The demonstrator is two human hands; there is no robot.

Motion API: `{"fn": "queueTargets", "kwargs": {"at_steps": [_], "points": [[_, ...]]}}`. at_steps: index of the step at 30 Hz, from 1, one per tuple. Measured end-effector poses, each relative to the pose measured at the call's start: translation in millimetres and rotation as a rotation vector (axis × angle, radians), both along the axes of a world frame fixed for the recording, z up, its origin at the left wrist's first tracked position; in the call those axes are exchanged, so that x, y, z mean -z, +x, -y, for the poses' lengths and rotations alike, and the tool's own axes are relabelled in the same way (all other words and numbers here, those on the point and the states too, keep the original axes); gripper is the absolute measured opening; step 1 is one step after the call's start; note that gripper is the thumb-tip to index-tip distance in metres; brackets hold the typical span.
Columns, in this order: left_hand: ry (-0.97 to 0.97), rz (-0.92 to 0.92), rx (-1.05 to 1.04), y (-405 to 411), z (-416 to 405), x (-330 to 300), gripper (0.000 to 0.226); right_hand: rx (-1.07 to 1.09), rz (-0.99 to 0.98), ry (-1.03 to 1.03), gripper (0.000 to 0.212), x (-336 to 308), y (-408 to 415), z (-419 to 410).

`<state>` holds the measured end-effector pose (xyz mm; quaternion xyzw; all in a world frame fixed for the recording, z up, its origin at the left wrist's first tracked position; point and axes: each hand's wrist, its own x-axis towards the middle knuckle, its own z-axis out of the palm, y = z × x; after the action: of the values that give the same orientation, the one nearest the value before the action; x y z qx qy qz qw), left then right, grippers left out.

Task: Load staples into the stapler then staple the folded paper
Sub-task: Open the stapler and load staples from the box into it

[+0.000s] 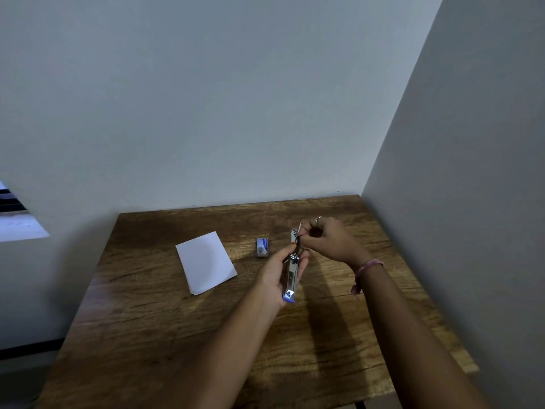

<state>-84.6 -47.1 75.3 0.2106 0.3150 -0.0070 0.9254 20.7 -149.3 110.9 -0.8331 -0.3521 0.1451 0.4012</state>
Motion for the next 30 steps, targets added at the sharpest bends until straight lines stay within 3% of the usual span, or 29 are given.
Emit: {"fn": "queueTargets", "kwargs": {"at_steps": [14,17,22,30], "points": [[-0.016,-0.025,-0.017,-5,3,1,0.021,-0.046,-0.065,-0.042,0.022,0,-4,-2],[-0.010,-0.018,-0.011,-8,1,2,0.019,-0.026,0.028,-0.112,0.032,-1,-7,-4],[-0.021,-0.015,-0.019,-11,0,3,0.020,-0.011,0.146,-0.168,0.027,1,-7,-8],[-0.009,-0.004,-0.024,-9,-5,0,0.022,0.028,0.332,-0.113,0.025,3,-5,-10]]}}
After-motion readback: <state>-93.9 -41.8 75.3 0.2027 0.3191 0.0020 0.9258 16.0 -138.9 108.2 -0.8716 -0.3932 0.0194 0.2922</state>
